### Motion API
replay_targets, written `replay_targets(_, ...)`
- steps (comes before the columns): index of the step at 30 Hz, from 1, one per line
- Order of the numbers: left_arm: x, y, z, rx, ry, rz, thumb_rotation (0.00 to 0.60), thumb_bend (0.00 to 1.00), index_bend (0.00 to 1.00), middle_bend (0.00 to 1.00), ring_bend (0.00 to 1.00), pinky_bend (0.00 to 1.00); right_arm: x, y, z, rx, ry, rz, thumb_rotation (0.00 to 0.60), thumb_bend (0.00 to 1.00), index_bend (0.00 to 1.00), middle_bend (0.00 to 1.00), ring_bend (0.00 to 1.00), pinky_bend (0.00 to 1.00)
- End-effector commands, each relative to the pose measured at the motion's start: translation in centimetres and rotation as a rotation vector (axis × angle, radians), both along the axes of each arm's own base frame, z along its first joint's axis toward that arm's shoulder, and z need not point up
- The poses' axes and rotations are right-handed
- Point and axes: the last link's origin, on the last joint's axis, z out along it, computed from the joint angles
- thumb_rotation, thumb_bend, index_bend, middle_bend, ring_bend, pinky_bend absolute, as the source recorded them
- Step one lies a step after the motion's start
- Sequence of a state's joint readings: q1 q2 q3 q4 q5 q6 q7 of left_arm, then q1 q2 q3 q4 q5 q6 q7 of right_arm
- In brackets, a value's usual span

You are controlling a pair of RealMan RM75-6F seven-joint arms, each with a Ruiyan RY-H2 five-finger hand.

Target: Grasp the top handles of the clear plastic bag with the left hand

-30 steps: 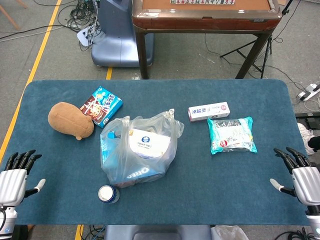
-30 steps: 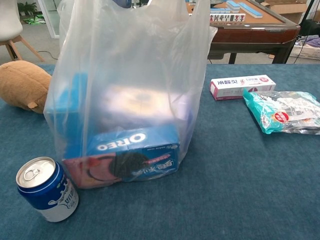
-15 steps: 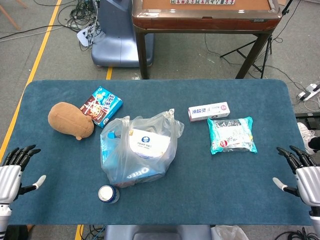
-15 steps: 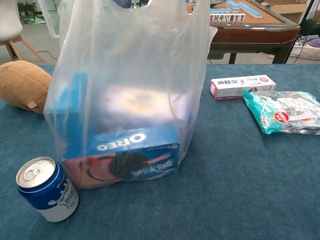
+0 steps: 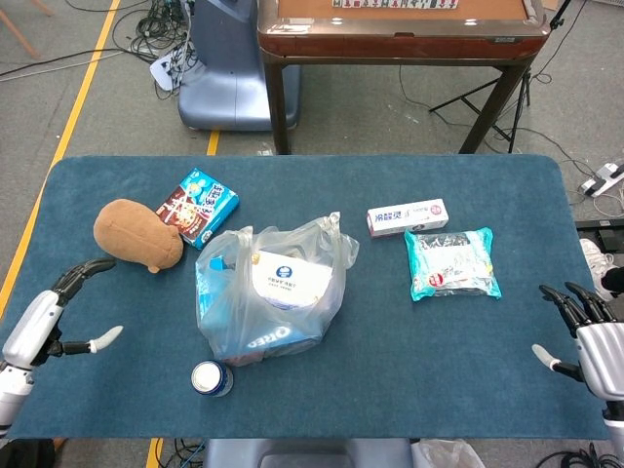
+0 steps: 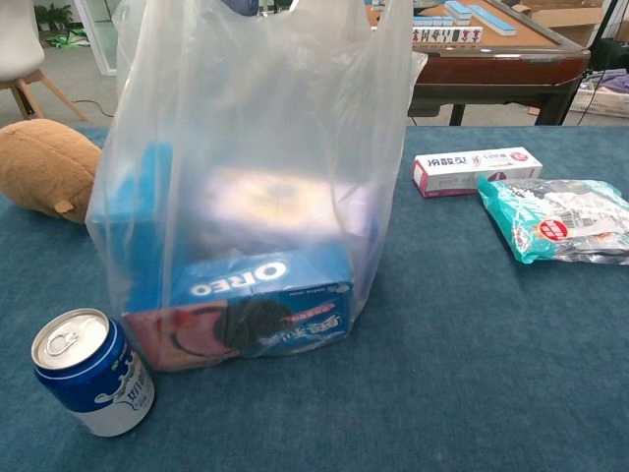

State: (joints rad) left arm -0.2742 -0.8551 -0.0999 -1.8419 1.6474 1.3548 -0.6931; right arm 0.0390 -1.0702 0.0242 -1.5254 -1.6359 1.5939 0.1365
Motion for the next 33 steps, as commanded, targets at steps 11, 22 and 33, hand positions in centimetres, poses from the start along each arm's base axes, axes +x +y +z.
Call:
replay_targets(11, 8.2, 4.2, -1.6, -0.344, -0.208, -0.204, 0.523, 0.2, 0.15, 0.14, 0.13, 0.07, -0.2, -0.3, -0.3, 0.008, -0.001, -0.015, 0.6, 0.16, 0.17, 0.29, 0.11, 0.21)
replay_targets(22, 12.3, 6.4, -4.3, -0.514, -0.276, -0.228, 0.471, 0.2, 0.14, 0.14, 0.13, 0.07, -0.8, -0.3, -0.4, 0.008, -0.006, -0.033, 0.6, 0.16, 0.17, 0.29, 0.11, 0.21)
replay_targets(33, 15.0, 7.8, -4.9, -0.663, -0.402, -0.212, 0.407, 0.2, 0.14, 0.14, 0.13, 0.07, -1.3, -0.2, -0.1, 0.001, -0.01, -0.043, 0.6, 0.16, 0.17, 0.29, 0.11, 0.21)
